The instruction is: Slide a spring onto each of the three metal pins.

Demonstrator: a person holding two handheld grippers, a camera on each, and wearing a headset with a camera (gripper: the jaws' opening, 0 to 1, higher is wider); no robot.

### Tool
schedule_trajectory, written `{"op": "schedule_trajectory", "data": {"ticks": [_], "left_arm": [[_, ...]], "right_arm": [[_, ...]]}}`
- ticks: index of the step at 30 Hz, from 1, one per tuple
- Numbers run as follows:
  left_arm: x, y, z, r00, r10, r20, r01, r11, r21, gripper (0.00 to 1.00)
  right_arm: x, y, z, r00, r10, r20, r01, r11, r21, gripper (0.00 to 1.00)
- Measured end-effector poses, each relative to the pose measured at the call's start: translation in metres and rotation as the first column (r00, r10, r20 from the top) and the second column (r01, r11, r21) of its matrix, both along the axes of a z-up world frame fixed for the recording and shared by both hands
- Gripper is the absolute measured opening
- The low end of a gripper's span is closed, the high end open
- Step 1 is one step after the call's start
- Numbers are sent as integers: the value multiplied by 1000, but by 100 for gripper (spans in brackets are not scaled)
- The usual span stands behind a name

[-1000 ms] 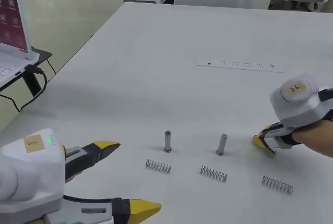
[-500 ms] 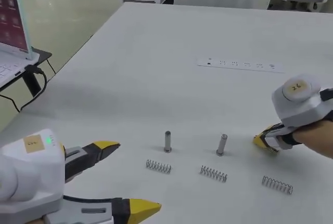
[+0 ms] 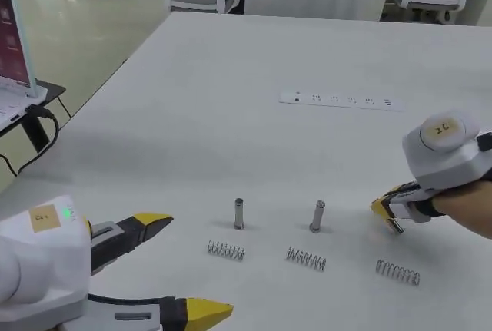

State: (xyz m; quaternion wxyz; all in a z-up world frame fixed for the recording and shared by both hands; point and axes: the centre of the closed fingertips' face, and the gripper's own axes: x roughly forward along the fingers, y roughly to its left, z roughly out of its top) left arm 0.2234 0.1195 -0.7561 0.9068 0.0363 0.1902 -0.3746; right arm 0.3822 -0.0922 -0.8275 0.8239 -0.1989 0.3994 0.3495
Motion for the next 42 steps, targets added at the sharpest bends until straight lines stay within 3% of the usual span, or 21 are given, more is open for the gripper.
{"op": "schedule_trajectory", "data": {"ticks": [23,42], "left_arm": [[-3,-2,8,999,-19,26,19,1000,11,78],[-7,-4,10,999,-31,36,31,999,10,77]], "right_arm": [[-19,-6,15,999,-24,38,23,999,25,5],[-24,-9,16,998,-38,43,36,998,45,5]]}}
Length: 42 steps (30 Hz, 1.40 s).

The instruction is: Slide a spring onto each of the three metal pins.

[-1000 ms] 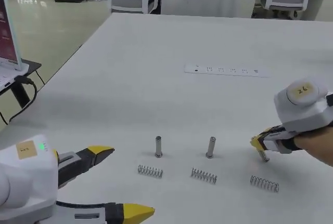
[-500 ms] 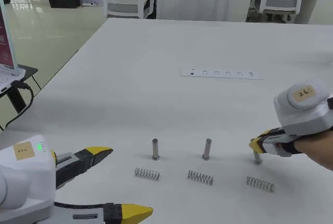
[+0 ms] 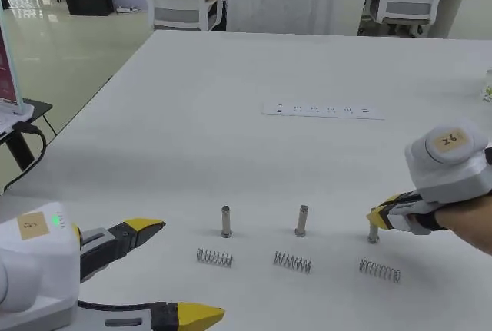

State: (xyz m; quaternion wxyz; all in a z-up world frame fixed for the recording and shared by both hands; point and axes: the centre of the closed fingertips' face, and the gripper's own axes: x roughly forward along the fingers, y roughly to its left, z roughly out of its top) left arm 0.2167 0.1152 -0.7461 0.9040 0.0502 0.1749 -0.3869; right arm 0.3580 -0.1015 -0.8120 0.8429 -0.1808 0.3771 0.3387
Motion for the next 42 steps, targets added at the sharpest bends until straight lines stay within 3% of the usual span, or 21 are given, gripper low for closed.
{"op": "schedule_trajectory", "data": {"ticks": [18,42], "left_arm": [[-1,-1,1,1000,-1,-1,1,1000,4,77],[-2,-3,-1,1000,-11,-7,11,1000,10,77]], "right_arm": [[-7,-8,2,1000,-12,-15,13,1000,21,6],[-11,-11,2,1000,11,-11,-10,1000,10,9]]}}
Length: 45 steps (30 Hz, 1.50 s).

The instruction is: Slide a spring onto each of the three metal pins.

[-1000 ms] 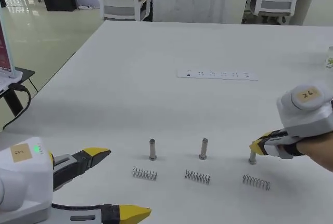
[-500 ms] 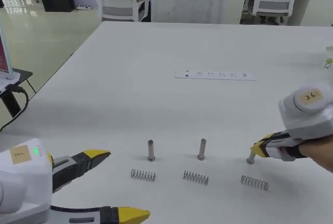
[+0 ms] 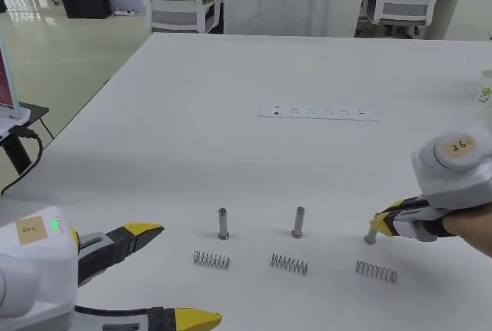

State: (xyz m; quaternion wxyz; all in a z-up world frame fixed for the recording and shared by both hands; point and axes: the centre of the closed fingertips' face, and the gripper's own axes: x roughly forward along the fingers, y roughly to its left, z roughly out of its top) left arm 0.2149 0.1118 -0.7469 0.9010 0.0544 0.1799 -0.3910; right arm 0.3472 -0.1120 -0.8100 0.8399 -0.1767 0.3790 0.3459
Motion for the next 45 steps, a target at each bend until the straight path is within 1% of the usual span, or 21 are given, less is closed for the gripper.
{"op": "schedule_trajectory", "data": {"ticks": [7,11,19,21,23,25,28,30,33,38,45], "left_arm": [[0,0,0,1000,0,-1,0,1000,-3,77],[1,0,-1,1000,-2,-1,2,1000,-3,77],[1,-2,0,1000,-8,0,8,1000,-4,77],[1,-2,0,1000,-11,1,11,1000,-5,77],[1,-3,0,1000,-12,0,12,1000,-4,77],[1,-3,0,1000,-12,-1,12,1000,-4,77],[1,-3,0,1000,-15,-2,15,1000,-3,77],[0,-4,-1,1000,-17,-4,17,1000,-2,77],[0,-4,-1,1000,-20,-4,20,1000,-1,77],[0,-4,-1,1000,-20,-4,20,1000,0,77],[0,-4,-1,1000,-21,-6,21,1000,3,76]], "right_arm": [[0,-4,0,1000,-4,6,4,1000,-1,12],[-2,-7,3,1000,-8,14,9,1000,-4,13],[-12,-15,9,1000,3,24,-3,1000,-5,14],[-18,-15,9,1000,19,15,-19,1000,9,14],[-23,-15,7,999,38,9,-38,999,11,15],[-31,-15,2,998,67,-8,-67,998,6,15],[-41,-15,-3,995,94,-27,-94,996,14,16],[-44,-15,-5,994,102,-36,-102,995,13,16],[-52,-12,-12,989,138,-59,-138,990,14,16],[-54,-10,-21,982,172,-77,-173,985,-2,15],[-55,-10,-34,968,231,-98,-237,970,-56,14]]}}
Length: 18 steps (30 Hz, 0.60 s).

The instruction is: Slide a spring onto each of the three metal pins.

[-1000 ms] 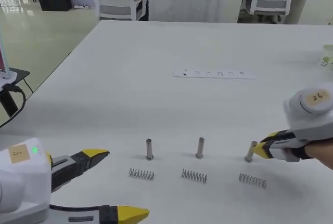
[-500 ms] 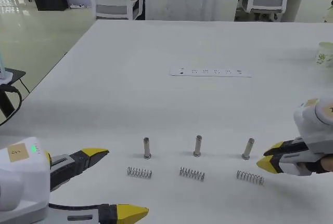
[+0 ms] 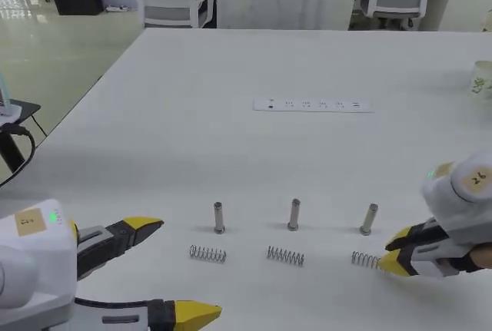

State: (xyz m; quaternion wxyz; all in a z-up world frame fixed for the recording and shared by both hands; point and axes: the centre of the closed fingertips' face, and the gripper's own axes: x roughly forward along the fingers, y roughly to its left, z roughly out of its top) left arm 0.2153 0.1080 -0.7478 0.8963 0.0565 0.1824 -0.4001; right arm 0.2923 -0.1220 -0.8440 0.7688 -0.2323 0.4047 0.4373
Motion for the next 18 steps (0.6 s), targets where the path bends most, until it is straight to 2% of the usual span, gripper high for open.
{"op": "schedule_trajectory", "data": {"ticks": [4,11,18], "left_arm": [[1,-1,0,1000,-2,0,2,1000,0,76],[2,-1,0,1000,-11,-2,11,1000,3,76],[3,-3,1,1000,-24,-2,24,1000,6,75]], "right_arm": [[-2,3,-3,1000,13,-10,-14,1000,-5,13],[-5,0,-12,999,48,-22,-49,997,-52,12],[-6,0,-15,997,69,-27,-70,995,-66,10]]}}
